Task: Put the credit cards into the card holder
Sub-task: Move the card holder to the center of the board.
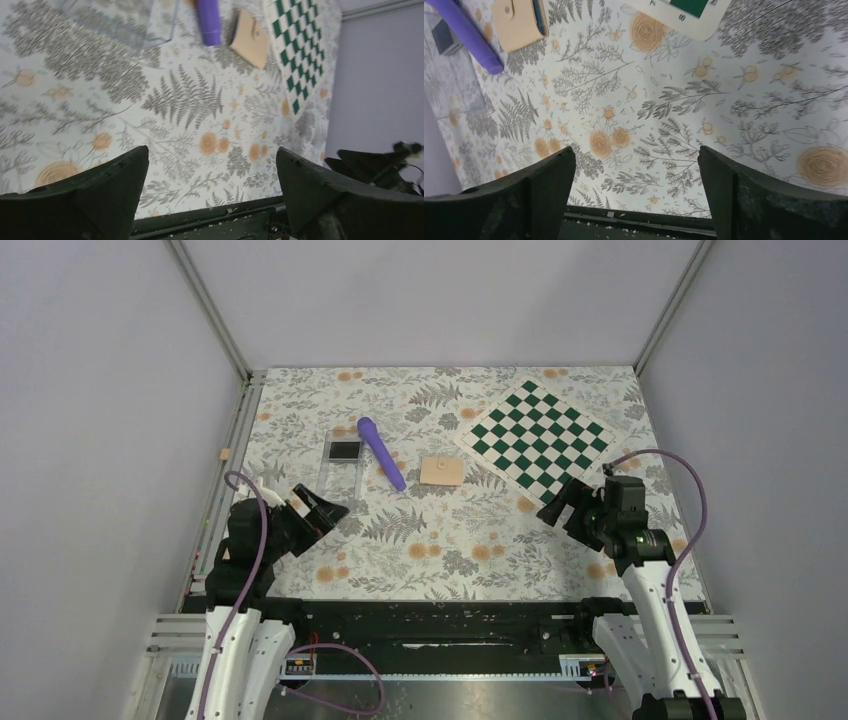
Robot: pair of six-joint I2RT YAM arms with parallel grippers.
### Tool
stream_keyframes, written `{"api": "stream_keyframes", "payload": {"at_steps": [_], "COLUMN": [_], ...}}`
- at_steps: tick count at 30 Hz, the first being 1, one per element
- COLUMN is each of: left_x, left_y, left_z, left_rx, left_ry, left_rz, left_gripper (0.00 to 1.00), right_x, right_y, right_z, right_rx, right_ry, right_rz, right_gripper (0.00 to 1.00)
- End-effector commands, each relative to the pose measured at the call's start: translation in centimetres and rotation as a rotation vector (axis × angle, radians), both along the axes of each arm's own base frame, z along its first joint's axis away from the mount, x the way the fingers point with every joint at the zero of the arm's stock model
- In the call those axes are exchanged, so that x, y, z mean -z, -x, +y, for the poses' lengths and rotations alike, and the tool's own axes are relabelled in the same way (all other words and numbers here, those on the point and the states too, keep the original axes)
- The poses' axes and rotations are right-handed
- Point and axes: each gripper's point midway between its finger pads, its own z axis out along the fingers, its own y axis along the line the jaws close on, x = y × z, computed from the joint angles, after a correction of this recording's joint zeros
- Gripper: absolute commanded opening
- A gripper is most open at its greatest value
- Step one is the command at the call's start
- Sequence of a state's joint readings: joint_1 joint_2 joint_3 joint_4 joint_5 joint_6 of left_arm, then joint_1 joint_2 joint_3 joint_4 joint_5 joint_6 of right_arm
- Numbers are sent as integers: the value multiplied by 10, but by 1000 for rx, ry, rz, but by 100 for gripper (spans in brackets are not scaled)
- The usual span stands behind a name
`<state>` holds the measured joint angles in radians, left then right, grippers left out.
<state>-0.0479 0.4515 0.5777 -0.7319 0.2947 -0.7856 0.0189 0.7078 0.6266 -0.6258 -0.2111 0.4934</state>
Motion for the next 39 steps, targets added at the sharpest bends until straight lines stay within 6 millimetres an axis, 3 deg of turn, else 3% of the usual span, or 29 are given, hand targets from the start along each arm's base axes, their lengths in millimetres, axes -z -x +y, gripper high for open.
{"api": "stream_keyframes", "payload": {"at_steps": [1,8,12,15,17,20,24,30,39], "left_x": [-46,-58,-63,-71,-73,-92,-115,-135,-126], "left_y": [-21,-58,-72,-79,-80,-77,-69,-50,-33], "left_z": [-24,-53,-90,-123,-142,-162,-167,-161,-151], "left_rx": [116,227,350,449,513,596,645,674,662], "left_ry": [99,222,192,163,148,157,178,181,183], "left_rz": [-213,-185,-158,-152,-146,-175,-240,-307,-297], "left_gripper": [99,99,99,99,99,99,99,99,99], "right_x": [4,13,18,14,12,16,22,45,74], "right_y": [-5,-25,-42,-65,-85,-110,-143,-169,-179], "right_z": [23,51,77,103,118,141,166,180,196], "right_rx": [-102,-156,-239,-304,-329,-359,-379,-366,-383], "right_ry": [-101,-203,-167,-178,-200,-244,-290,-300,-310], "right_rz": [25,92,119,134,147,184,223,327,415], "right_gripper": [99,99,99,99,94,84,75,65,53]}}
